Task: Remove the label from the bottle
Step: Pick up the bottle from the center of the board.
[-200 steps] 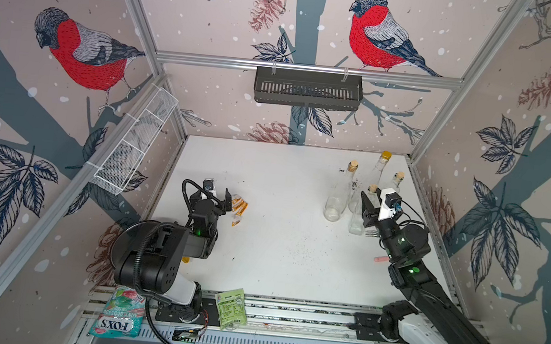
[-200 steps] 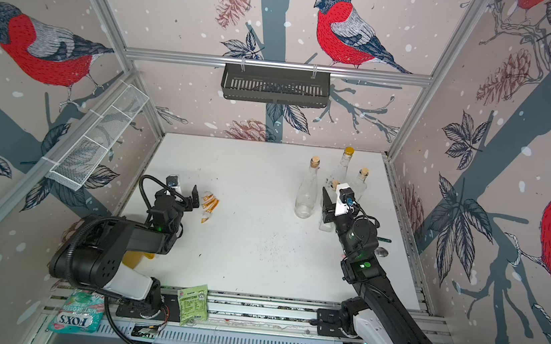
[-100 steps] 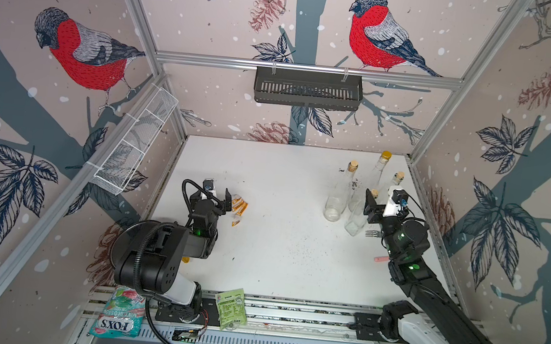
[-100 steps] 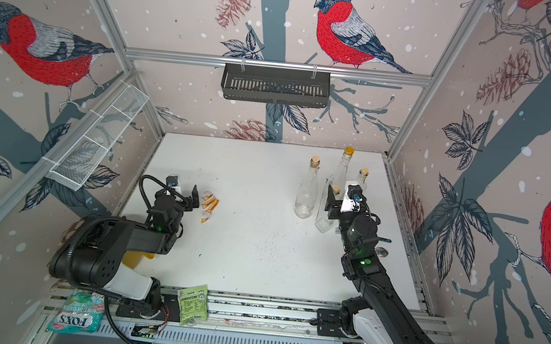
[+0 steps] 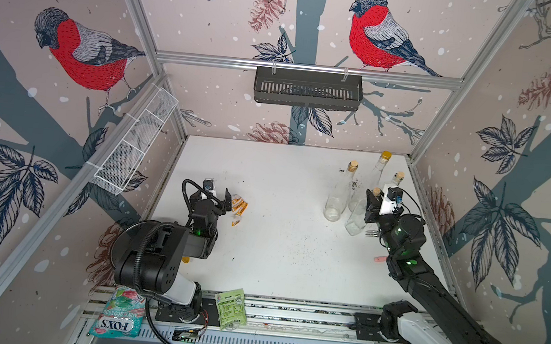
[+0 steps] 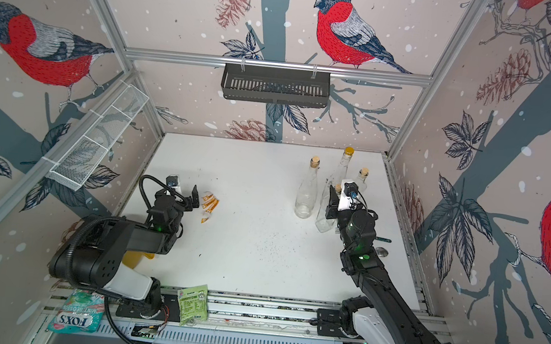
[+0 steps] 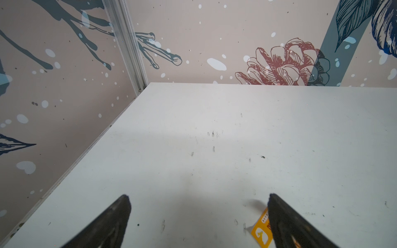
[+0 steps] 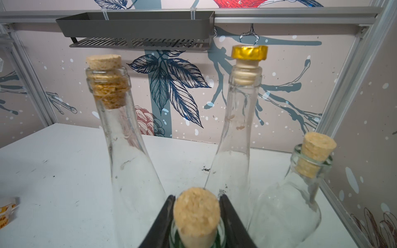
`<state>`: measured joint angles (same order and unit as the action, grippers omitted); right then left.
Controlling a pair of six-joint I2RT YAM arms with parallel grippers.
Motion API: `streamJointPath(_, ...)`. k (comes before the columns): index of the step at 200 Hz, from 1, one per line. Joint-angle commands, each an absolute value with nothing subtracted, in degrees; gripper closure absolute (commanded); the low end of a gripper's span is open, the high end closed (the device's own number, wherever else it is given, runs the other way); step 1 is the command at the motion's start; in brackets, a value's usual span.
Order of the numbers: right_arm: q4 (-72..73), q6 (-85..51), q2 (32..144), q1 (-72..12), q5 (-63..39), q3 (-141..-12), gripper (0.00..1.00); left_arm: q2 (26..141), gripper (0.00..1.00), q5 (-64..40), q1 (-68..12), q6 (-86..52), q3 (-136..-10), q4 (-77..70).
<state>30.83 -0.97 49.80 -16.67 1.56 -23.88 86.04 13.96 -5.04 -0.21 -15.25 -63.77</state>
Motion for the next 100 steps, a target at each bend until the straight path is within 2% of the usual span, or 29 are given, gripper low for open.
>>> streamJointPath(1, 32.96, 0.62, 49.17, -17.25, -2.19, -24.35, 0.77, 85.96, 0.02, 14.06, -4.92, -0.35, -15.41, -65.30)
streamJointPath(50, 31.50, 4.31, 45.35, -21.73, -5.82, -24.79, 0.91, 85.96, 0.01, 14.06, -4.92, -0.35, -15.46, -65.27)
streamJointPath(100, 29.75, 5.72, 47.97, -32.34, -9.40, -30.33, 0.93, 85.96, 0.02, 14.00, -4.85, -0.36, -15.45, -65.24)
